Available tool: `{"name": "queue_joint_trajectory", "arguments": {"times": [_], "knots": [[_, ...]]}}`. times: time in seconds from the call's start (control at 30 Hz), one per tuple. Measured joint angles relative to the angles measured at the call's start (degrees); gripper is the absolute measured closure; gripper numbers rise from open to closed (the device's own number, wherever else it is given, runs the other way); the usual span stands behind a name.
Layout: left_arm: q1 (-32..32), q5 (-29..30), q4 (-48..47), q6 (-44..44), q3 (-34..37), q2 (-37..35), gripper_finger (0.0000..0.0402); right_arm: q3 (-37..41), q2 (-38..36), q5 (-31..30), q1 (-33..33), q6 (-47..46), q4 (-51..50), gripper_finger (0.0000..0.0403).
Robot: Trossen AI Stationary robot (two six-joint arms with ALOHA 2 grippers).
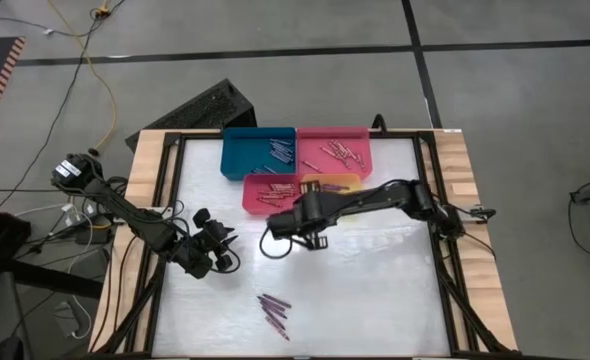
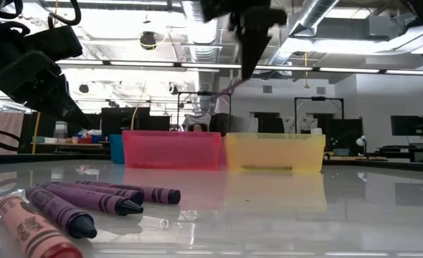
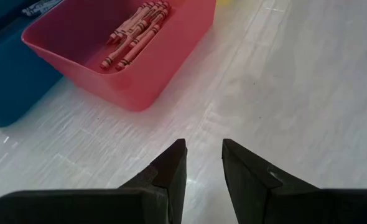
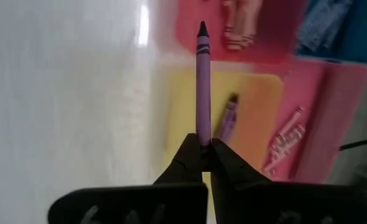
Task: Sort crayons
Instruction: Put the violet crayon into the yellow bin
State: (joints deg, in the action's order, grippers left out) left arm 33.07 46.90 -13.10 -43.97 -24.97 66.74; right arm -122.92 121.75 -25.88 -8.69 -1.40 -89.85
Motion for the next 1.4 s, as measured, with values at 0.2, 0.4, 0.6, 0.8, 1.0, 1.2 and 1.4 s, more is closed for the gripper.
{"name": "queue_joint_trajectory", "arguments": {"times": [0.2, 0.4, 0.6, 0.8, 1.0, 1.2, 1.4], "knots": [[0.0, 0.0, 0.0, 0.0, 0.0, 0.0, 0.0307, 4.4, -9.1, -0.5, 2.3, -2.5, -0.1, 0.0391], [0.0, 0.1, 0.0, 0.2, 0.0, 0.0, 0.0307, 14.7, -21.1, -1.8, 4.9, -5.3, 3.0, 0.0391], [0.0, 0.1, 0.0, 0.1, 0.0, 0.0, 0.0307, 32.2, -31.4, -1.3, 8.2, -2.3, 17.5, 0.0391], [0.0, 0.1, 0.0, 0.1, 0.0, 0.0, 0.0307, 48.9, -36.9, -1.1, 11.5, 2.7, 31.9, 0.0391], [0.0, 1.2, -0.5, 0.1, 0.0, 0.0, 0.0307, 60.1, -36.6, 4.5, 15.6, 7.6, 43.1, 0.0391], [0.0, 3.7, -0.5, 0.2, 0.0, 0.0, 0.0307, 65.9, -36.3, 9.2, 20.5, 10.7, 51.9, 0.0391], [0.0, 6.0, -0.5, 0.2, 0.0, 0.0, 0.0307, 67.0, -34.4, 17.8, 25.1, 11.0, 56.9, 0.0391]]}}
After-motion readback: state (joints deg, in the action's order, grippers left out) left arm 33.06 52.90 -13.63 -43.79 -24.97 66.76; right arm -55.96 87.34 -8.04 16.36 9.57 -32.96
